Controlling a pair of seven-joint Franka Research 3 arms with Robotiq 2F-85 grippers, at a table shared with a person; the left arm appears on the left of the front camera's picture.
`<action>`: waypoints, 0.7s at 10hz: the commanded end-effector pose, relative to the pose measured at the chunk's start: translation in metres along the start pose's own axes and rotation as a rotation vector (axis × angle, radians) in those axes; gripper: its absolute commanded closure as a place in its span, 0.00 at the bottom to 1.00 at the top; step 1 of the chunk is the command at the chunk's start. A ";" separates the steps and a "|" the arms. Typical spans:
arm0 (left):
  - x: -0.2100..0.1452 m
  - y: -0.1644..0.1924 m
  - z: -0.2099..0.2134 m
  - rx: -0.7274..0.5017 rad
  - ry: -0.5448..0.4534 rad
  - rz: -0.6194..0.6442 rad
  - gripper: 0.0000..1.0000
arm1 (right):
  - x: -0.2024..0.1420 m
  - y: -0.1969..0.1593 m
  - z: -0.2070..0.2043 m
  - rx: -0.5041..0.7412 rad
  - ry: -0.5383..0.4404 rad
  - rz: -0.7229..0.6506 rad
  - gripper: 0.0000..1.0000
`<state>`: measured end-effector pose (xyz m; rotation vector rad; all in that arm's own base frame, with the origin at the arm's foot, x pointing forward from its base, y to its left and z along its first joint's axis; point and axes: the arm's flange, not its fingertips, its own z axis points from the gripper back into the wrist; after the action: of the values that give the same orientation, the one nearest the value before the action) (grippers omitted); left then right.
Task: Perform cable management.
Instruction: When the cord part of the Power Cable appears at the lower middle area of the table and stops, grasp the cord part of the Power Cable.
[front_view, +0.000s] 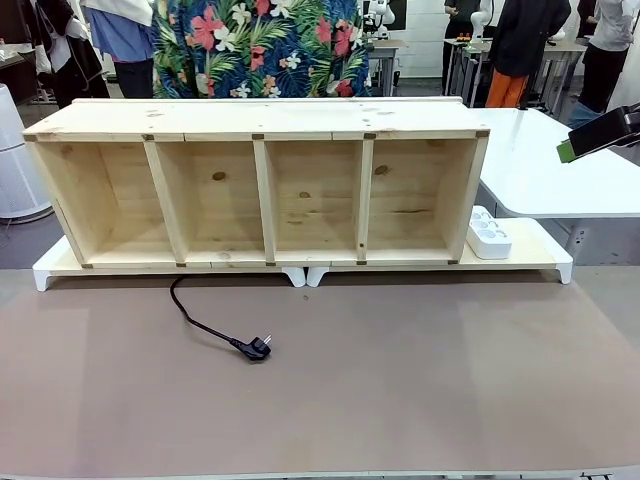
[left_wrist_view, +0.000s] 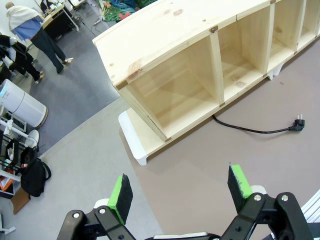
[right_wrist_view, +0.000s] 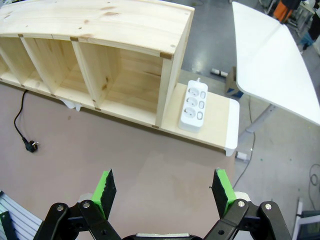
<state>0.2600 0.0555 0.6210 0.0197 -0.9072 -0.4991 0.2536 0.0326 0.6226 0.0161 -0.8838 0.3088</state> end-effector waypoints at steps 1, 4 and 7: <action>0.003 0.000 -0.003 0.010 -0.008 0.015 0.00 | 0.000 0.000 0.000 0.000 0.000 0.000 0.00; 0.003 0.000 -0.003 0.010 -0.008 0.015 0.00 | 0.021 0.040 0.009 0.071 0.066 0.185 0.00; 0.003 0.000 -0.003 0.010 -0.008 0.015 0.00 | 0.035 0.081 0.011 0.100 0.127 0.284 0.00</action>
<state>0.2601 0.0554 0.6210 0.0199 -0.9069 -0.4993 0.2375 0.1109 0.6427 -0.0359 -0.7807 0.5754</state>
